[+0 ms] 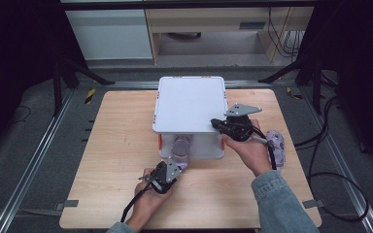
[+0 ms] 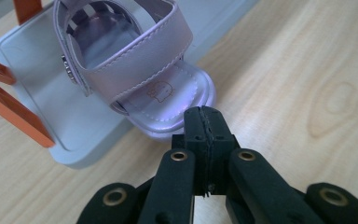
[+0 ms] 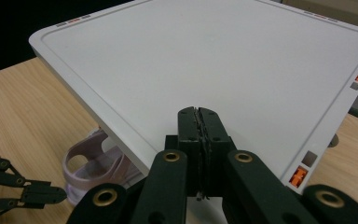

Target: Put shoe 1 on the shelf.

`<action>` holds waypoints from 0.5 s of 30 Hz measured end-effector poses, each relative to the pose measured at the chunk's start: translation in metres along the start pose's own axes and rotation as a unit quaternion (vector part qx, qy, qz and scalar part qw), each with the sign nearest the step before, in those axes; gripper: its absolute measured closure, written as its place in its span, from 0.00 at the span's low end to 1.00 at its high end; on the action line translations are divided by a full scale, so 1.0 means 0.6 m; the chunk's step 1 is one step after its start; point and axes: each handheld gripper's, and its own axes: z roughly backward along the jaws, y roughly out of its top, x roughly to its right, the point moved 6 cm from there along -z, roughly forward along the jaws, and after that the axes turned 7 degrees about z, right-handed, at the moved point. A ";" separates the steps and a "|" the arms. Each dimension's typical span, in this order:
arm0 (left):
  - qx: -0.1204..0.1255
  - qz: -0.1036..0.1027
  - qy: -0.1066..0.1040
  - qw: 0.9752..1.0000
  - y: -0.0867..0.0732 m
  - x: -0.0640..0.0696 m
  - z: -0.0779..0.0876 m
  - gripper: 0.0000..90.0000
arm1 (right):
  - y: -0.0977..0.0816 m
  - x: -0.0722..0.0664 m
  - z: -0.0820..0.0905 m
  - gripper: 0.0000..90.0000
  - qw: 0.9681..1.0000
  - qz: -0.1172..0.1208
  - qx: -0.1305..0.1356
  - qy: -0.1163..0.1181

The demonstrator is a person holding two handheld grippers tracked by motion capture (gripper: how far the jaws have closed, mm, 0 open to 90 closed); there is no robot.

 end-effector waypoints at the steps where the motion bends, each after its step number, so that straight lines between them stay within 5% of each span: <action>1: 0.001 0.003 -0.002 1.000 0.000 -0.002 -0.003 0.99 | 0.000 0.000 0.000 0.99 1.000 0.000 0.000 0.000; 15: 0.002 0.008 0.005 1.000 0.022 -0.020 -0.039 0.99 | 0.000 0.003 -0.001 0.99 1.000 -0.002 0.002 0.006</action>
